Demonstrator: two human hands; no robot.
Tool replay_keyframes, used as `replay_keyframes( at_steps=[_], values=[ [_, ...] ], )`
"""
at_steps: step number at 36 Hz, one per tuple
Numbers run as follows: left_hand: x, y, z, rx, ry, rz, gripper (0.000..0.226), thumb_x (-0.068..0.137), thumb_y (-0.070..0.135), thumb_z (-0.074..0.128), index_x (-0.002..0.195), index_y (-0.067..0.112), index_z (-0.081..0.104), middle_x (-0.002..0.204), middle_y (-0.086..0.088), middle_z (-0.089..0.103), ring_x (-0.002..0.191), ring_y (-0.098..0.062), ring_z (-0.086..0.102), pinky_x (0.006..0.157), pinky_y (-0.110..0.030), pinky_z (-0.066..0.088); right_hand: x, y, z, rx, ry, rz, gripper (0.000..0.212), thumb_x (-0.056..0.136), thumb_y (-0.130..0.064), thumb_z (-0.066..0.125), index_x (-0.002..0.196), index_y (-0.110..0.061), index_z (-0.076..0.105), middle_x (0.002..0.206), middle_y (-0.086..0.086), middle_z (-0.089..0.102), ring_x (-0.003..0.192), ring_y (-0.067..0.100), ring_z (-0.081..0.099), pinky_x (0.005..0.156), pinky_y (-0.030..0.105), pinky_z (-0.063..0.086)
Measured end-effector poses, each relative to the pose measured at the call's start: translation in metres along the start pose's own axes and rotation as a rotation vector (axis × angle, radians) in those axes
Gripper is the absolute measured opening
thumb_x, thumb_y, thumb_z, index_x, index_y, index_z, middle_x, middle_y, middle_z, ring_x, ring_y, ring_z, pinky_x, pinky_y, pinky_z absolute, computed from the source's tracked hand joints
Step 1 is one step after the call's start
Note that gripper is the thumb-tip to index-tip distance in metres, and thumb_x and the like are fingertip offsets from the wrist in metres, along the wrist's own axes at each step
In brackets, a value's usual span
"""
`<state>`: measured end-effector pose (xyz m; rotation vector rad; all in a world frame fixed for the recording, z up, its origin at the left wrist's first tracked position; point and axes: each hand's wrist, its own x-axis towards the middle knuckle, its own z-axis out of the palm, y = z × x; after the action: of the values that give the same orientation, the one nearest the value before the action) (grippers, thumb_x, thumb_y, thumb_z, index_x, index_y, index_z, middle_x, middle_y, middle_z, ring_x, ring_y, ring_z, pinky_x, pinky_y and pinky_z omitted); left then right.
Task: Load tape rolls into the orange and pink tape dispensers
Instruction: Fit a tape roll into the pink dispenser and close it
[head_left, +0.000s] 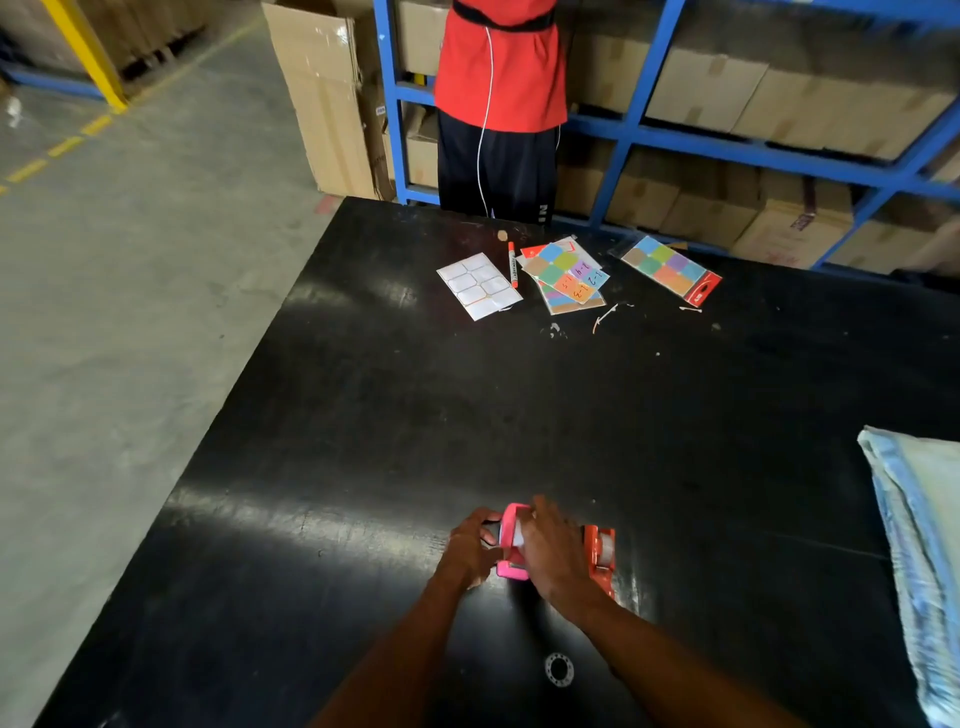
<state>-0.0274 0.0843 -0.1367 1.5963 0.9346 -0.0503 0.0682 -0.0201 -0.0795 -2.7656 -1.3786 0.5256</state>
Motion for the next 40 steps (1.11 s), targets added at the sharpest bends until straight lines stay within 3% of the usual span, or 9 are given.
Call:
replay_keyframes(
  at_steps=[5, 8, 11, 20, 27, 35, 40],
  values=[
    [-0.002, 0.002, -0.002, -0.020, -0.004, -0.001, 0.045, 0.067, 0.011, 0.087, 0.097, 0.025, 0.056, 0.076, 0.004, 0.056, 0.062, -0.007, 0.053, 0.051, -0.014, 0.049, 0.003, 0.006, -0.001, 0.170, -0.027, 0.044, 0.061, 0.081, -0.037, 0.075, 0.135, -0.021, 0.051, 0.133, 0.004, 0.055, 0.121, 0.026, 0.056, 0.102, 0.039, 0.047],
    [0.001, -0.001, -0.003, -0.030, -0.009, -0.019, 0.045, 0.067, 0.005, 0.084, 0.096, 0.027, 0.056, 0.076, 0.001, 0.057, 0.062, -0.011, 0.055, 0.060, -0.030, 0.054, 0.009, 0.013, -0.004, 0.221, -0.024, 0.056, 0.049, 0.084, -0.040, 0.072, 0.129, -0.025, 0.056, 0.129, 0.000, 0.057, 0.120, 0.024, 0.056, 0.104, 0.040, 0.045],
    [0.002, -0.002, -0.004, -0.042, -0.016, -0.028, 0.047, 0.065, 0.011, 0.088, 0.099, 0.024, 0.057, 0.077, 0.002, 0.058, 0.061, -0.010, 0.056, 0.053, -0.022, 0.050, 0.015, 0.019, -0.004, 0.208, -0.050, 0.041, 0.038, 0.087, -0.042, 0.069, 0.121, -0.029, 0.063, 0.123, -0.003, 0.059, 0.116, 0.020, 0.057, 0.106, 0.042, 0.040],
    [0.002, -0.002, -0.005, -0.084, -0.025, -0.047, 0.046, 0.065, 0.011, 0.088, 0.098, 0.021, 0.058, 0.078, 0.001, 0.058, 0.060, -0.010, 0.056, 0.050, -0.022, 0.049, 0.025, 0.028, -0.011, 0.216, -0.035, -0.016, 0.015, 0.090, -0.036, 0.064, 0.100, -0.030, 0.073, 0.096, -0.015, 0.051, 0.110, 0.015, 0.053, 0.092, 0.039, 0.030],
    [0.001, -0.003, -0.004, -0.089, -0.019, -0.061, 0.046, 0.064, 0.011, 0.089, 0.097, 0.021, 0.058, 0.079, -0.002, 0.058, 0.057, -0.011, 0.053, 0.048, -0.019, 0.045, 0.031, 0.025, -0.018, 0.195, -0.002, -0.024, 0.011, 0.090, -0.026, 0.062, 0.088, -0.024, 0.073, 0.097, -0.006, 0.066, 0.103, 0.019, 0.060, 0.085, 0.038, 0.034],
    [-0.001, 0.000, -0.004, -0.091, -0.024, -0.062, 0.043, 0.067, 0.010, 0.086, 0.097, 0.020, 0.058, 0.078, 0.000, 0.060, 0.060, -0.011, 0.055, 0.049, -0.019, 0.047, 0.029, 0.022, -0.013, 0.106, -0.026, -0.050, 0.022, 0.101, -0.029, 0.047, 0.113, -0.021, 0.064, 0.117, 0.000, 0.062, 0.116, 0.021, 0.055, 0.098, 0.040, 0.036],
    [0.000, -0.001, -0.006, -0.091, -0.019, -0.055, 0.042, 0.068, 0.007, 0.085, 0.097, 0.021, 0.058, 0.076, 0.002, 0.059, 0.058, -0.010, 0.055, 0.051, -0.020, 0.047, 0.018, 0.023, -0.013, 0.097, 0.005, -0.128, 0.022, 0.101, -0.029, 0.045, 0.106, -0.021, 0.064, 0.113, -0.001, 0.058, 0.112, 0.019, 0.052, 0.093, 0.039, 0.033]
  ],
)
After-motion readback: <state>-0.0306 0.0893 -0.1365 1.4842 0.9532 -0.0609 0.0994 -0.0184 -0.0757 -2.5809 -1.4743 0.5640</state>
